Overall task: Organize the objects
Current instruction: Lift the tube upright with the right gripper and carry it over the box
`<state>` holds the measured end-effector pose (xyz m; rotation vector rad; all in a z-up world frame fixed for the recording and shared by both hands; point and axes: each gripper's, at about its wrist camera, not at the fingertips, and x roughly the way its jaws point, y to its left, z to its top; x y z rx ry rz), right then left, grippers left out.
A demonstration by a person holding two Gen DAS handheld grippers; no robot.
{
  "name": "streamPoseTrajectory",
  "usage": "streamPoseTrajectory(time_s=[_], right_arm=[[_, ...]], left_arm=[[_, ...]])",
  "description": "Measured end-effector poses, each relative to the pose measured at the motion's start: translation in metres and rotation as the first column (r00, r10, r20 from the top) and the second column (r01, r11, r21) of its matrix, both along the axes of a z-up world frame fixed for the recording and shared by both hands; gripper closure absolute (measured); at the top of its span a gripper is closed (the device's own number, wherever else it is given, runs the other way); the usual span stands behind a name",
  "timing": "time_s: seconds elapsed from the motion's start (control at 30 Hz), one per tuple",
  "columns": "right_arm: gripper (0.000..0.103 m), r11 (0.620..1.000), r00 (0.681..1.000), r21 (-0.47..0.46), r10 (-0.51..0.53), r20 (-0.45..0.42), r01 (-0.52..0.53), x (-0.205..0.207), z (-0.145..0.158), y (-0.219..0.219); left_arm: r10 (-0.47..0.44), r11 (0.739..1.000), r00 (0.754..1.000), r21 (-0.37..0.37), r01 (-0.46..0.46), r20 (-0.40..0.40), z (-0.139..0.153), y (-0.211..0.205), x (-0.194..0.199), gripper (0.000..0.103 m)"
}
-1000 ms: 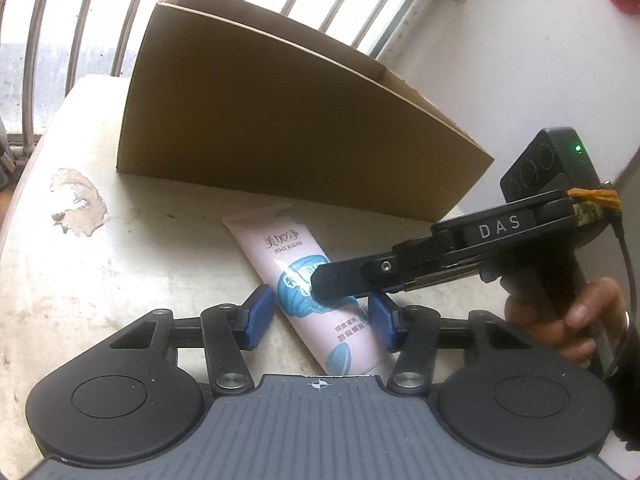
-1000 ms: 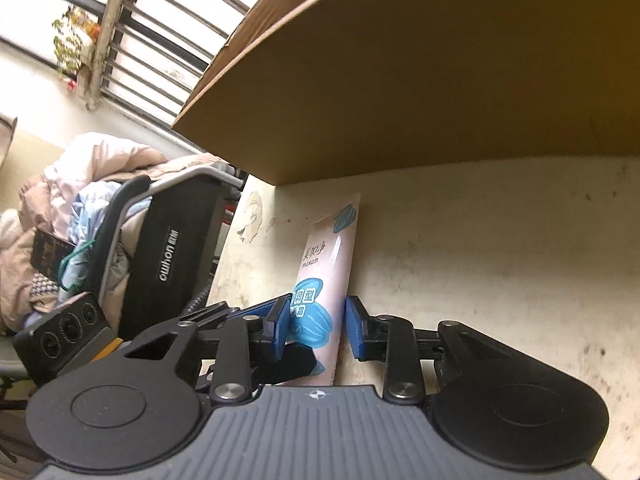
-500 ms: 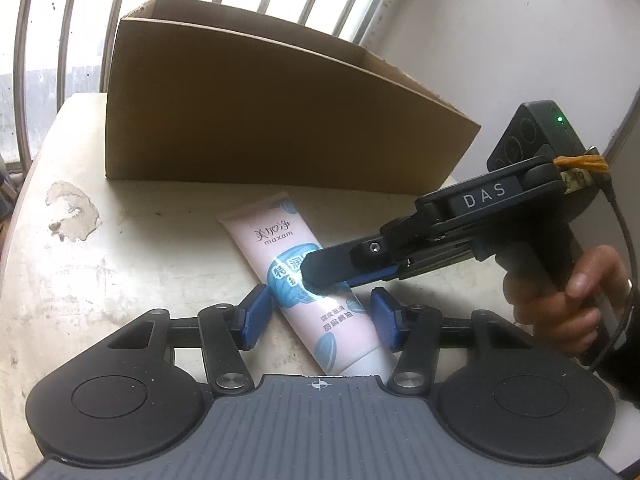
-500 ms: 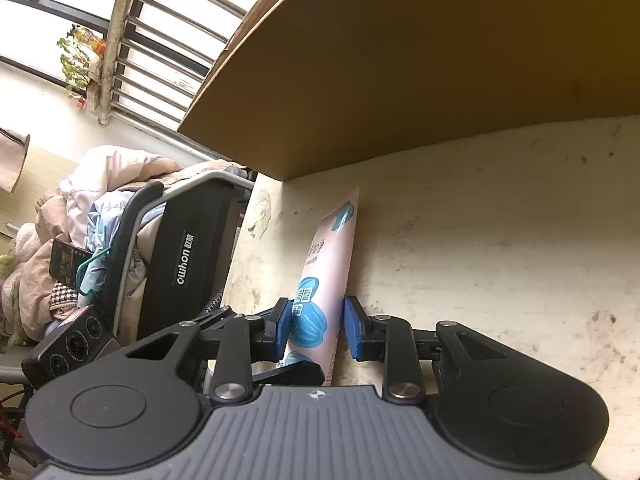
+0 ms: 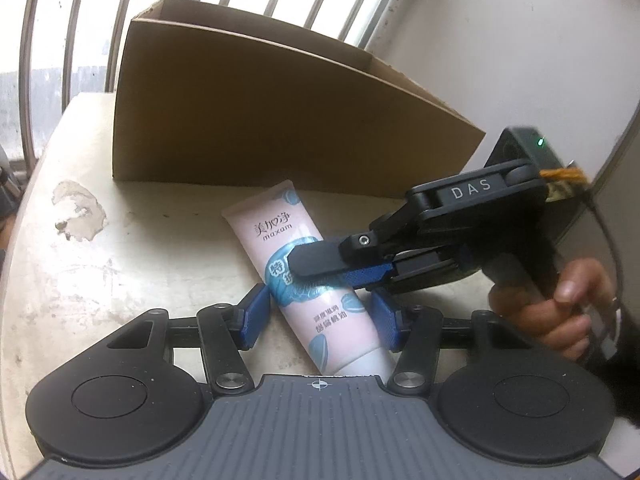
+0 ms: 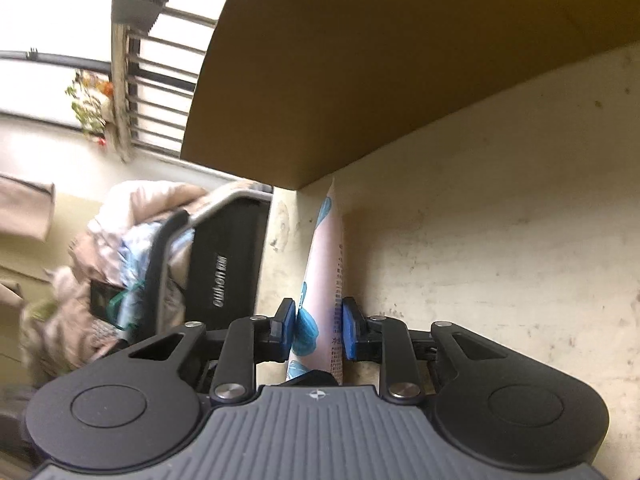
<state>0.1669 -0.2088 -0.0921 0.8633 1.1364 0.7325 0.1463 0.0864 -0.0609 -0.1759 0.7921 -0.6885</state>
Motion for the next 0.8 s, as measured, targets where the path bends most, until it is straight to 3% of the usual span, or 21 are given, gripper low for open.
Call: streamPoseTrajectory(time_s=[0.2, 0.4, 0.8], right_arm=[[0.076, 0.997, 0.999, 0.072, -0.01, -0.035, 0.012, 0.002, -0.007, -0.005], [0.076, 0.996, 1.0, 0.084, 0.003, -0.009, -0.003, 0.001, -0.001, -0.001], [0.076, 0.995, 0.998, 0.096, 0.013, 0.065, -0.02, -0.003, 0.027, 0.002]], left_arm=[[-0.004, 1.0, 1.0, -0.022, 0.003, -0.024, -0.001, 0.001, 0.001, 0.049], [-0.012, 0.999, 0.999, -0.036, 0.01, -0.046, -0.001, -0.001, -0.001, 0.052], [0.002, 1.0, 1.0, -0.008, -0.002, 0.019, 0.024, -0.002, -0.017, 0.052]])
